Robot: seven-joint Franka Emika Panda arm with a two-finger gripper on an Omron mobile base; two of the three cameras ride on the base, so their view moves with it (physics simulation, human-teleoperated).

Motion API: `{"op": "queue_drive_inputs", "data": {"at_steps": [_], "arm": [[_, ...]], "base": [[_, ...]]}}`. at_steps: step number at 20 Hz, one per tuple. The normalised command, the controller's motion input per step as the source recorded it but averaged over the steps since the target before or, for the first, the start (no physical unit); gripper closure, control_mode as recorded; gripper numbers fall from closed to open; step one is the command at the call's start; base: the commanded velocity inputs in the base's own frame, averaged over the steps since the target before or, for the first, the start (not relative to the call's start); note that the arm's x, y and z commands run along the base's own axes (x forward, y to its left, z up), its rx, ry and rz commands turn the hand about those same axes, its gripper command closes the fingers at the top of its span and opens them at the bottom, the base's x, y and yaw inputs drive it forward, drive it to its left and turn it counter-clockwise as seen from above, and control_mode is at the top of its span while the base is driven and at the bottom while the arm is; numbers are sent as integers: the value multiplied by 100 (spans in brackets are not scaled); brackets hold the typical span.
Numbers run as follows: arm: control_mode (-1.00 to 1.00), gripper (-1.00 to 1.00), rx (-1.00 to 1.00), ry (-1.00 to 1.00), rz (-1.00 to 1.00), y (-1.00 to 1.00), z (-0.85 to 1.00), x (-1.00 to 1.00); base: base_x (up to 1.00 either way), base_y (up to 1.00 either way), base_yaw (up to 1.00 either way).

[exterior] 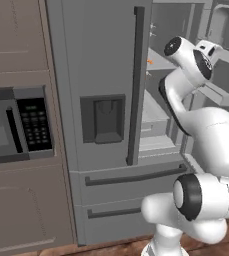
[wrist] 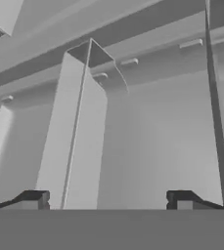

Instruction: Open the fridge, remove the pear, bell pepper, and shrimp, and place them on any counter.

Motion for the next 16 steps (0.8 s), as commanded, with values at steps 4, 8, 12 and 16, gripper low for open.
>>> {"op": "queue_drive_inputs", "data": {"at_steps": [4,8,12,16], "arm": [[-100,-100,24,-2,0,-69,40,-6],[-100,-100,27,-24,0,31,15,-4],[-100,-100,16,-33,3,95,17,-49],[-100,-100,16,-17,1,98,6,-72]], "base": [[0,0,0],[0,0,0],[0,0,0],[0,0,0]]}}
